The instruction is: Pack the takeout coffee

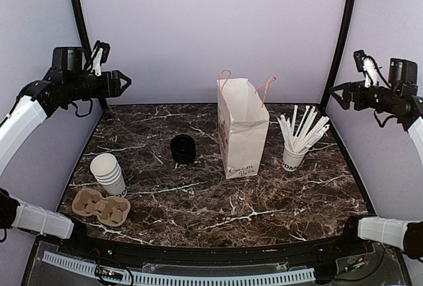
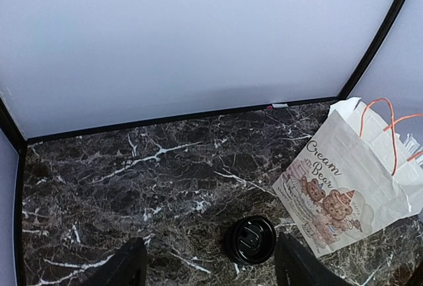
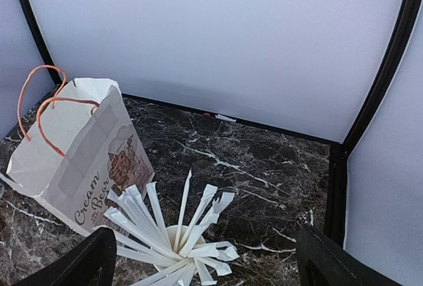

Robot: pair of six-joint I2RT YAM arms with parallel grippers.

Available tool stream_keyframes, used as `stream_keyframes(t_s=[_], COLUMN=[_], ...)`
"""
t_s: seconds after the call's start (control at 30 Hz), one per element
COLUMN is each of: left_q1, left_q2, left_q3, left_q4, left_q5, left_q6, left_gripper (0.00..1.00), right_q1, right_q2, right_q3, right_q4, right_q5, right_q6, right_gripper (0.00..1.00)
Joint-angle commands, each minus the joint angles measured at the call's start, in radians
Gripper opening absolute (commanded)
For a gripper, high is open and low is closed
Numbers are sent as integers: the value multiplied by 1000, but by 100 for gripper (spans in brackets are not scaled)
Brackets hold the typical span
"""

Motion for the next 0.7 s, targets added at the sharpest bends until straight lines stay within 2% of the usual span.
stream_keyframes(t_s=[0.0, 0.17, 0.3, 0.47, 0.6, 0.67], left_q1=[14, 18, 9, -95, -205, -229], left_q2=[29, 21, -1, 38, 80, 86], left_q3=[112, 113, 74, 80, 102, 106], left_q4=[-257, -392, -473, -628, -752, -791], left_q5=[14, 51, 84, 91, -39, -87], left_q6=[-55, -68, -95, -151, -205, -230], left_gripper=[65, 45, 40, 39, 38, 36], right_q1=[10, 20, 60, 222, 381, 440], right_q2=[-56, -81, -72, -46, -16, -10], right_q3=[12, -6, -26, -70, -124, -157], right_q4=[-147, -302, -362, -360, -357, -347], right_q5=[-108, -323, -464, -425, -358, -354], right_q6=[-168, -353, -457, -515, -553, -568], right_gripper=[97, 96, 88, 80, 76, 70])
